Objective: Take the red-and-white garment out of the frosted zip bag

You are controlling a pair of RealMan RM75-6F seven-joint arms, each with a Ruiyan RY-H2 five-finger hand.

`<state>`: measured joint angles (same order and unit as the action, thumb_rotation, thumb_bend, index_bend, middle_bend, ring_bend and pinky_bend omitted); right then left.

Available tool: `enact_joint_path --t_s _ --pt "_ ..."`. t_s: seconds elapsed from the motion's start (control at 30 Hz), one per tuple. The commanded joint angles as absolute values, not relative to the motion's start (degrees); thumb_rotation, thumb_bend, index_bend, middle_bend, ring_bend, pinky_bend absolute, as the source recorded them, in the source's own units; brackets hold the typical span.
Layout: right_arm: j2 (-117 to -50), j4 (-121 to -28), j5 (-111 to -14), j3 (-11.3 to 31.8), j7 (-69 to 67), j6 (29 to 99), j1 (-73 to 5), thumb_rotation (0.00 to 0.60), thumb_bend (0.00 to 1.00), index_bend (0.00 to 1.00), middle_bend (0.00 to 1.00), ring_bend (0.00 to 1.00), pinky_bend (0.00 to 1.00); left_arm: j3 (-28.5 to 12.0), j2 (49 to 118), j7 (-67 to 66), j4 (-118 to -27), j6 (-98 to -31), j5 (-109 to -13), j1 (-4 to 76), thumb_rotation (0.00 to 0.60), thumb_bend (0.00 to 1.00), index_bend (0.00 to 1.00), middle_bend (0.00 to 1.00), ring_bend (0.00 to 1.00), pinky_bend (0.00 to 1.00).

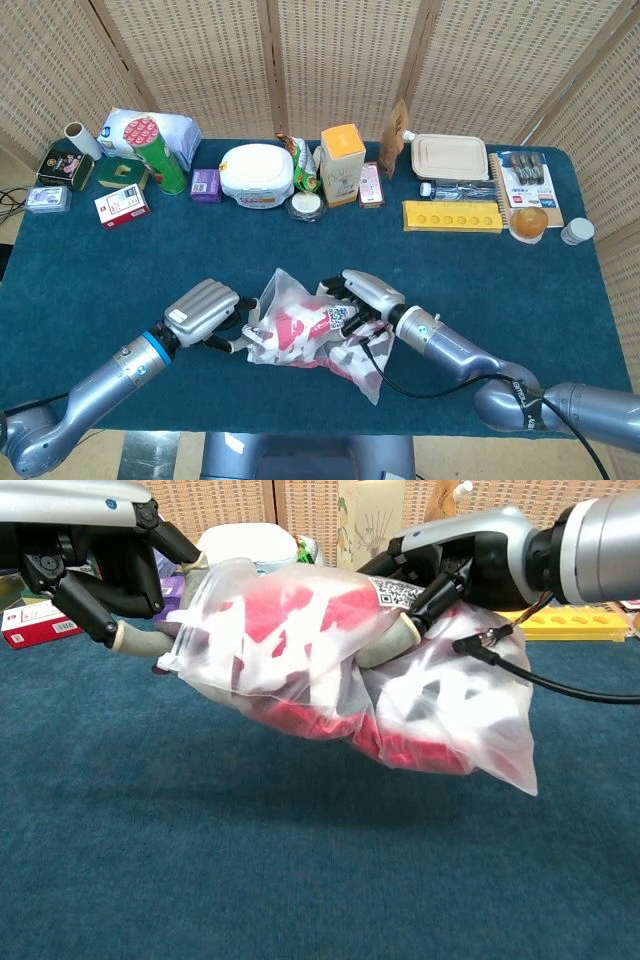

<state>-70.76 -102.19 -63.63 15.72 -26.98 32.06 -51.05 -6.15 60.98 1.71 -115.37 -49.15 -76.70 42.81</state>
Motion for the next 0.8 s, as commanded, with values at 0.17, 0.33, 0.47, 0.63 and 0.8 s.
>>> enact_joint_path --t_s 0.17,0.33,0.47,0.63,0.8 --pt "-72.20 -100.99 -63.25 14.69 -24.68 32.82 -51.11 0.584 0.30 0.82 0.84 1.00 1.00 -5.11 63.10 2.64 -112.09 -49.04 -76.75 42.10 0.600 0.69 0.69 1.00 1.00 1.00" --pt "-74.40 -98.41 -61.92 13.58 -23.02 32.42 -51.67 0.589 0.30 0.81 0.83 1.00 1.00 -4.23 65.89 2.35 -108.80 -49.41 -77.16 41.60 0.600 0.68 0.69 1.00 1.00 1.00" --pt "-75.83 -96.38 -60.87 13.00 -21.86 32.37 -51.95 0.582 0.30 0.80 0.82 1.00 0.99 -3.52 68.37 2.01 -105.92 -49.30 -77.00 41.32 0.600 0.68 0.69 1.00 1.00 1.00" --pt "-78.25 -92.98 -59.49 12.08 -20.28 31.81 -52.56 0.582 0.30 0.78 0.79 0.99 0.95 -3.26 71.27 1.82 -102.30 -48.84 -76.27 41.36 0.600 0.68 0.69 1.00 1.00 1.00" --pt "-80.08 -90.07 -58.13 11.48 -19.30 31.23 -52.90 0.587 0.30 0.74 0.74 0.93 0.89 -3.07 74.51 1.03 -98.81 -48.37 -75.21 41.49 0.600 0.68 0.69 1.00 1.00 1.00"
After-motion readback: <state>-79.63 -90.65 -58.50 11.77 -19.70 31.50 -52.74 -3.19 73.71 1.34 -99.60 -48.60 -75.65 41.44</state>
